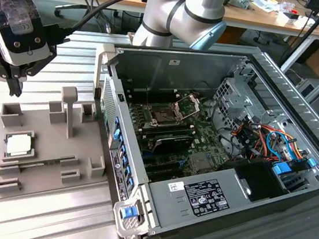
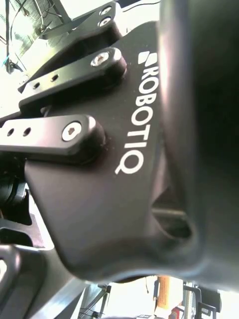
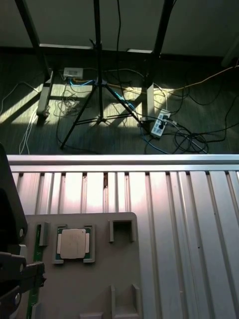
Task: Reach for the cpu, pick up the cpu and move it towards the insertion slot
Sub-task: 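Reach for the cpu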
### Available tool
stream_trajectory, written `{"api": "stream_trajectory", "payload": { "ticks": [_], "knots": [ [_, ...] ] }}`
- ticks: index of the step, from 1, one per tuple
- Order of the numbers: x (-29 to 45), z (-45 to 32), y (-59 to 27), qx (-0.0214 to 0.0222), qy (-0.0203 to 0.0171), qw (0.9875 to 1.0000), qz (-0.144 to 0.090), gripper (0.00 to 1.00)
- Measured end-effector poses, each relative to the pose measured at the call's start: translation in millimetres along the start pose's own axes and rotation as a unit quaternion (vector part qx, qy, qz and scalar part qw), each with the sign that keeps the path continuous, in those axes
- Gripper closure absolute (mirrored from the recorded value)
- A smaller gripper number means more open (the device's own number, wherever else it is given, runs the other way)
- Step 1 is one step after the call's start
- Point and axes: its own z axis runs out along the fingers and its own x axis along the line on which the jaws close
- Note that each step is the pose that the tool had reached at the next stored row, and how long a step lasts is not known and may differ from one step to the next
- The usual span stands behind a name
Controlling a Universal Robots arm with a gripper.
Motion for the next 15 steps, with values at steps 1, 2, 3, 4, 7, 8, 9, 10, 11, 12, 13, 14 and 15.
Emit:
{"api": "stream_trajectory", "payload": {
  "ticks": [1,2,3,4,7,8,9,10,11,12,13,14,15],
  "knots": [
    [0.0,0.4,0.0,0.0,0.0,1.0,0.0,0.89],
    [0.0,0.6,0.0,0.0,0.0,1.0,0.0,0.89],
    [0.0,0.8,0.0,0.0,0.0,1.0,0.0,0.89],
    [0.0,1.0,0.0,0.0,0.0,1.0,0.0,0.89],
    [0.0,1.8,-0.1,0.0,0.0,1.0,0.0,0.89],
    [0.0,1.9,-0.1,0.0,0.0,1.0,0.0,0.89],
    [0.0,2.3,-0.1,0.0,0.0,1.0,0.0,0.89],
    [0.0,2.4,-0.1,0.0,0.0,1.0,0.0,0.89],
    [0.0,2.6,-0.1,0.0,0.0,1.0,0.0,0.89],
    [0.1,2.9,-0.2,0.0,0.0,1.0,0.0,0.89],
    [0.1,3.1,-0.2,0.0,0.0,1.0,0.0,0.89],
    [0.1,3.3,-0.2,0.0,0.0,1.0,0.0,0.89],
    [0.1,3.6,-0.2,0.0,0.0,1.0,0.0,0.89]
  ]
}}
